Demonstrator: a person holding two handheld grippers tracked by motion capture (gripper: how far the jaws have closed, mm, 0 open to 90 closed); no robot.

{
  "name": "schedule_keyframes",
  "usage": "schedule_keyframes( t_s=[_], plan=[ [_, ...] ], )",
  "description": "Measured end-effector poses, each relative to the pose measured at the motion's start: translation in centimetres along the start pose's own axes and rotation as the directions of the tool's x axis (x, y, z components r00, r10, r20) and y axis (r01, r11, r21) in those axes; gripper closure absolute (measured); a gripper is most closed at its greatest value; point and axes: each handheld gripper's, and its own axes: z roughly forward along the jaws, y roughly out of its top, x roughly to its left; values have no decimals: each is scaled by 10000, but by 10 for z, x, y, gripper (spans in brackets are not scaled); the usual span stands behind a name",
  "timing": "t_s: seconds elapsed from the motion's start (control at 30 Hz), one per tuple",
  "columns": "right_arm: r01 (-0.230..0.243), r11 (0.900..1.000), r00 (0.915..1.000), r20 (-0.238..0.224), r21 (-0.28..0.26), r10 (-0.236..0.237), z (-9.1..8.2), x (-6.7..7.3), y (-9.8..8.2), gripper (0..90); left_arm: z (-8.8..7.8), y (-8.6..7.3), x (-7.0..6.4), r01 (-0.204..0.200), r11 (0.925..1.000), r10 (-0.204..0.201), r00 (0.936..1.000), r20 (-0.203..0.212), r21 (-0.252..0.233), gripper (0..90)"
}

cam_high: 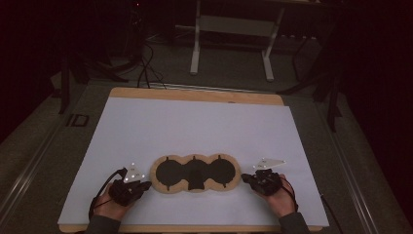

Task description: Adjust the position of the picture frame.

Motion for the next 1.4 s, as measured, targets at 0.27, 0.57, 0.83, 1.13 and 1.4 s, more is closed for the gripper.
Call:
schedule_keyframes(
  t_s=[0.27, 0.57, 0.83, 1.13, 1.4],
  plan=[
    [118, 9985, 9998, -158, 531, -110, 5, 4, -2, 891, 5, -2, -4, 11, 9989, -18, 9999, 150, 479, 900],
    [226, 9962, 9993, -307, 842, -201, 9, 6, -3, 892, 9, 2, -6, -100, 9991, 94, 9999, 142, 416, 900],
    [101, 9970, 9989, -464, 772, -65, 10, 4, -3, 893, 11, 4, -5, 62, 9993, -66, 9999, 107, 364, 900],
    [-138, 9975, 9984, -535, 695, 175, 10, 1, -4, 894, 14, 7, -2, 140, 9995, -142, 9999, 63, 271, 900],
    [-346, 9974, 9985, -400, 629, 371, 10, -2, -4, 893, 19, 12, -2, 231, 9996, -229, 9997, -84, 181, 900]
  ],
)
